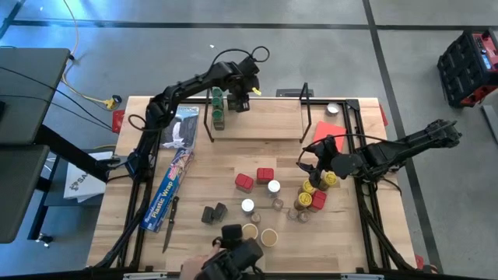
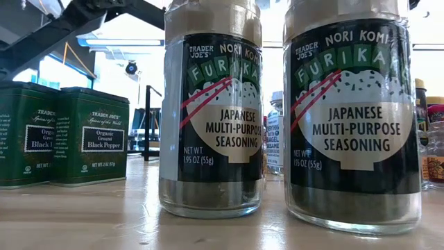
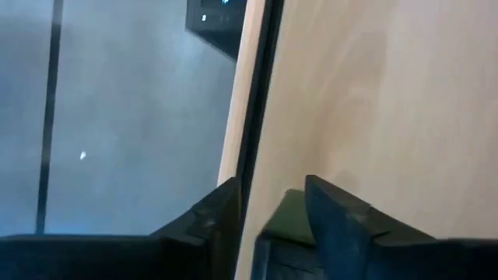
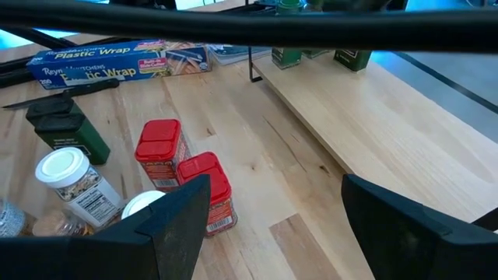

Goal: Shelf spices
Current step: Put the black seasoning can on the shelf to the right of the top green seasoning bottle, then put the black seasoning can on the shelf and align it with the other black seasoning can

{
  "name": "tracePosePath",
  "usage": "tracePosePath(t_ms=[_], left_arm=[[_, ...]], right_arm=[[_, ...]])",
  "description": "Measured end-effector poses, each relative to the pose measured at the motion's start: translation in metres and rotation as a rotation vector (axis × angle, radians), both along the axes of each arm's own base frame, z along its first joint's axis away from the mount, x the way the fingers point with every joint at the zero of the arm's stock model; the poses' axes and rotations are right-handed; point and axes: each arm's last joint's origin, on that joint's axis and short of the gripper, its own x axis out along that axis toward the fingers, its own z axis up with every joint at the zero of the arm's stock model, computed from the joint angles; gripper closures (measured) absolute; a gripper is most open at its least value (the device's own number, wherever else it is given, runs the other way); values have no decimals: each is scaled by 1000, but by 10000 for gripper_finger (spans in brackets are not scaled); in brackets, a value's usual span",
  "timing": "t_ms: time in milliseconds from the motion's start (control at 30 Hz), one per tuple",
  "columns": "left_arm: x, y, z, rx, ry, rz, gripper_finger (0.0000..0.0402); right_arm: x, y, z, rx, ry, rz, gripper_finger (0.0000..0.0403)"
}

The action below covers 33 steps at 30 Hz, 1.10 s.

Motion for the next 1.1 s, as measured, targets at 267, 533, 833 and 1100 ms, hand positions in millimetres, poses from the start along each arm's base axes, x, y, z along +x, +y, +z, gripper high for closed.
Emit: tracePosePath(t_ms=[267, 533, 833, 1100], left_arm=[[-2, 1, -4, 24, 60, -12, 314], [-3, 0, -4, 30, 88, -11, 319], [3, -22, 17, 134, 118, -39, 319], [-1, -95, 77, 36, -65, 18, 319]], right_arm=[[0, 0, 0, 2, 0, -1, 119], [0, 0, 0, 2, 0, -1, 119], [0, 0, 0, -1, 2, 1, 119], [0, 0, 0, 4, 2, 1, 119]])
